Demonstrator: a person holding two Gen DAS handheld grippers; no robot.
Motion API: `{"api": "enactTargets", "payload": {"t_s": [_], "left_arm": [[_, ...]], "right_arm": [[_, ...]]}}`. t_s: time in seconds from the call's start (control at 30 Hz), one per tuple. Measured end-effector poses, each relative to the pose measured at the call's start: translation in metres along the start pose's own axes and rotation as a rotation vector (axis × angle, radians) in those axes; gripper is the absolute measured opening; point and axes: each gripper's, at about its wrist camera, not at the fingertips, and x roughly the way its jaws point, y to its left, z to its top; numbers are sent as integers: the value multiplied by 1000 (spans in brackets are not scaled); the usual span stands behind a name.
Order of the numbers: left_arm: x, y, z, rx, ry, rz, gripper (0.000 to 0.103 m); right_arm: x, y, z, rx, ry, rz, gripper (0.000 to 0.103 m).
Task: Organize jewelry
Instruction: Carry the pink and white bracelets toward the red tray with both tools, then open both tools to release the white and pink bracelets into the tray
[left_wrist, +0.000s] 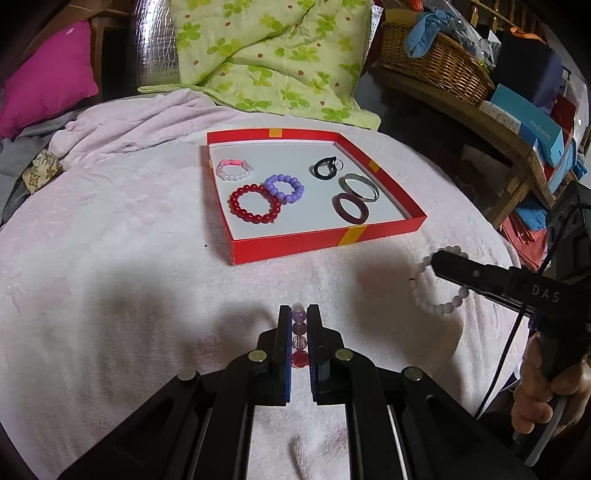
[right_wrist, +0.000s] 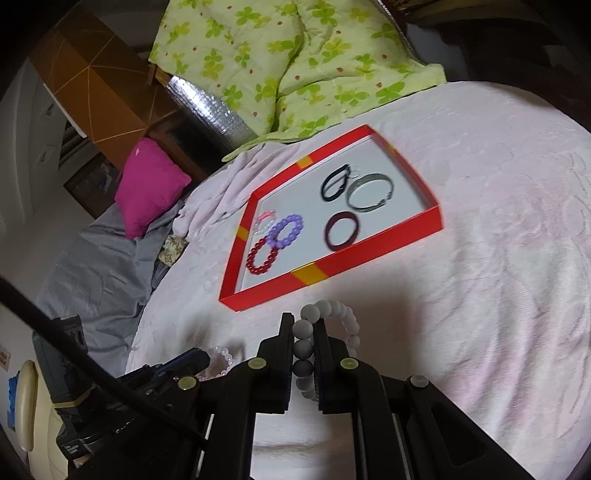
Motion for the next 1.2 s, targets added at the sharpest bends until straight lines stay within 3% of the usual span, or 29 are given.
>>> {"api": "enactTargets", "payload": {"t_s": [0.6,1.2], "left_arm": [[-12,11,6,-18,-43,38,8],[10,10,37,-38,-79,96,8]], "right_arm": [[7,12,3,-40,2,-7,10],[23,10,60,34,-64,99,10]]}}
